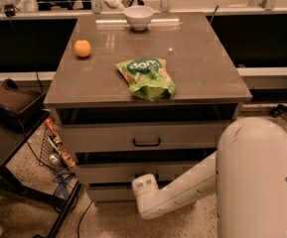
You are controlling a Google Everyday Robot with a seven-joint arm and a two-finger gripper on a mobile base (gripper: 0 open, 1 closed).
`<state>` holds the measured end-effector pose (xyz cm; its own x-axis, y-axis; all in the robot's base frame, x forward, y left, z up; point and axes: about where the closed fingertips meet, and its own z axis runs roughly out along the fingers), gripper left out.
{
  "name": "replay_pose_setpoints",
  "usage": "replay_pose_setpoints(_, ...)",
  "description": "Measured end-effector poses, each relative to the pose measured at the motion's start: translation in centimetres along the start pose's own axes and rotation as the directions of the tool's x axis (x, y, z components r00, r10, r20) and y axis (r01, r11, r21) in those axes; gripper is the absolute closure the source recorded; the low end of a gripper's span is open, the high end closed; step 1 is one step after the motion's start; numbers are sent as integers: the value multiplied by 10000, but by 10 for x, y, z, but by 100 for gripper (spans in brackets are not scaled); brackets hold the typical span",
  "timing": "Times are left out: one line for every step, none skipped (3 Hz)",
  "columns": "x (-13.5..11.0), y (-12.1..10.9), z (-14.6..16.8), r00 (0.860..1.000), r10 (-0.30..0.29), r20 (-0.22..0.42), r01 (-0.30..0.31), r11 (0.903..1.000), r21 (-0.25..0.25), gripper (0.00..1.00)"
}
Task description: Open middle drawer
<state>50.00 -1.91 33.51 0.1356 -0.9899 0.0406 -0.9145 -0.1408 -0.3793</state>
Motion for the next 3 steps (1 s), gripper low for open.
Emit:
replay_pose_setpoints(1, 3, -3, 10000, 23, -15, -23, 10000, -26, 100)
replay_pose_setpoints(3, 8, -6, 10000, 62, -40, -62, 10000, -69, 100)
replay_pose_setpoints(3, 7, -10, 10000, 64, -41, -64, 10000, -69, 100)
